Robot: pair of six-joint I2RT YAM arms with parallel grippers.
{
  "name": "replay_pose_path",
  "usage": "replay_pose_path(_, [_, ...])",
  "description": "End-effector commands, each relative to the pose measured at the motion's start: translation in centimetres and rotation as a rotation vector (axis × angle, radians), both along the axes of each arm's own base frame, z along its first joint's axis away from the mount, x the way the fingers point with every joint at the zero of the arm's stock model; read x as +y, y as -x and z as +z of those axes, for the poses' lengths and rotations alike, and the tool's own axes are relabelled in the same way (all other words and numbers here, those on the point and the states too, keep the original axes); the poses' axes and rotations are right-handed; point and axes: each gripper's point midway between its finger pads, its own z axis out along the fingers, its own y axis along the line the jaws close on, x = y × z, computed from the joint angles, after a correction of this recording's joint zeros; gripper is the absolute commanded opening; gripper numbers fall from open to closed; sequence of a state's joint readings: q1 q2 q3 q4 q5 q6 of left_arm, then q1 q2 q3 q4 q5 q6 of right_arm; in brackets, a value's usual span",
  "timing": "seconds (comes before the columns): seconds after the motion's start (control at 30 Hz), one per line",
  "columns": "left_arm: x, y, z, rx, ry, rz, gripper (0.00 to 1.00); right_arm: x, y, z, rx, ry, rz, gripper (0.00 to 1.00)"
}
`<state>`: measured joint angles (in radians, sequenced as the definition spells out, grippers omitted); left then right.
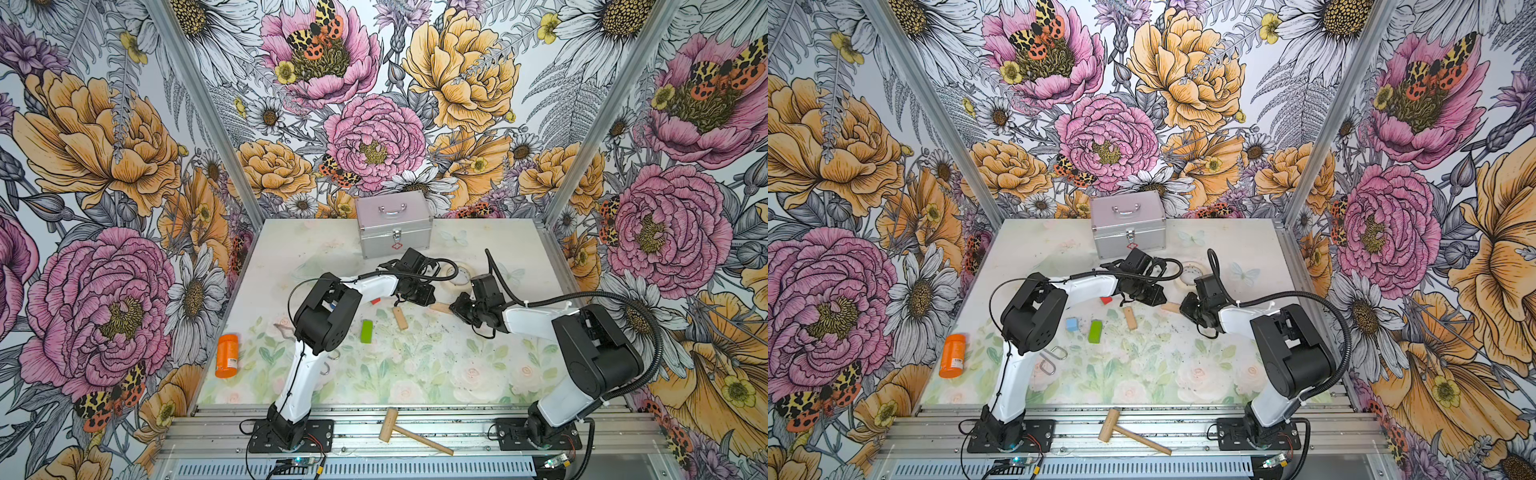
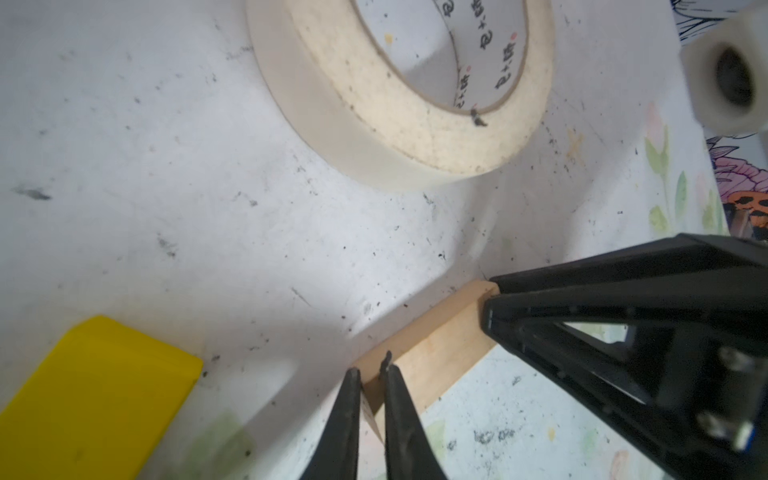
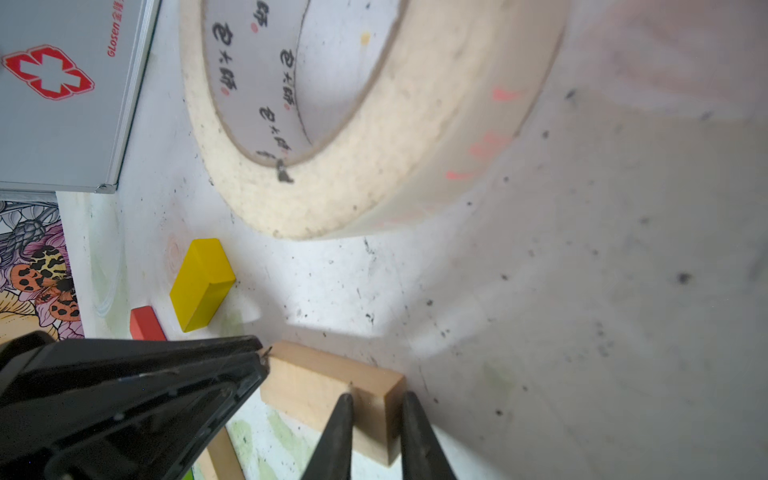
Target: Build the wood block tower
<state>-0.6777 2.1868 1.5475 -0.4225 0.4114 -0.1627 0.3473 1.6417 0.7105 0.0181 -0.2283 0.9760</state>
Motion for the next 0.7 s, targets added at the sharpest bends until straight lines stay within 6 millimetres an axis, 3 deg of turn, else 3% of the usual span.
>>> replay_pose_path(0.0, [0.9,2.8,-1.4,0.083,-0.055,-0.011,0.13,0.5,0.7,-1.4,0.049,0.01,0.038,0.22])
replay_pose_path(0.33, [2.1,4.2,-2.3,0.106,-0.094,0.003,0.11,2.1,0.9,-1.8,0.066,0.012,0.088,0.22])
replay_pose_path(0.67, [3.5,3.9,-2.3,0.087,-0.128,0.036,0.11,3.8,1.6,-2.2,0.085,0.008,0.125,0.21])
